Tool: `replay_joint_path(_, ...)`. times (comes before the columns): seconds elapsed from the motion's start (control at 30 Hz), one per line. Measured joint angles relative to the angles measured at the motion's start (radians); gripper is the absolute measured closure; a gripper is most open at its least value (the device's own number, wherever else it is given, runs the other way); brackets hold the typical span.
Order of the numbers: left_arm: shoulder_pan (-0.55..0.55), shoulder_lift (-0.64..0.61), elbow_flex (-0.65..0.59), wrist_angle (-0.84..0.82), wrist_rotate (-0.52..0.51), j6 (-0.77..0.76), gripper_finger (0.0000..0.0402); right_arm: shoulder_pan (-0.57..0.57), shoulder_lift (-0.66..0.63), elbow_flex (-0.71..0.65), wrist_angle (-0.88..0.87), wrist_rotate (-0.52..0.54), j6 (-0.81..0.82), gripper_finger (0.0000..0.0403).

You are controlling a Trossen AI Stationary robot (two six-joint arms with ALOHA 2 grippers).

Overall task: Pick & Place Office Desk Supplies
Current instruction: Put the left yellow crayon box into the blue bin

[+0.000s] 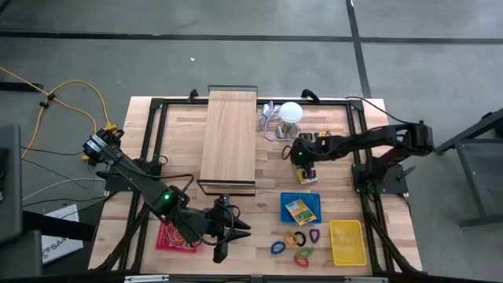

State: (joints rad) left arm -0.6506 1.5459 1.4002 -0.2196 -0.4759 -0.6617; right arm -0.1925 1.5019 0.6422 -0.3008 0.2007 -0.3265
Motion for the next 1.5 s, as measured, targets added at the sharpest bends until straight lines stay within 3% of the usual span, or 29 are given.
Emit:
replay_joint_path(0.63,0.0,0.0,0.0,0.0,0.0,0.0,0.0325,-0.006,-0.001,0.011,-0.082,-0.021,0.034,0.0259)
replay_joint_path(0.93,0.0,0.0,0.0,0.0,0.0,0.0,0.0325,-0.055,-0.001,0.062,-0.181,-0.124,0.038,0.0259)
replay_joint_path(1.5,0.0,0.0,0.0,0.0,0.0,0.0,0.0325,-0.065,0.0,0.064,-0.18,-0.156,0.042,0.0259)
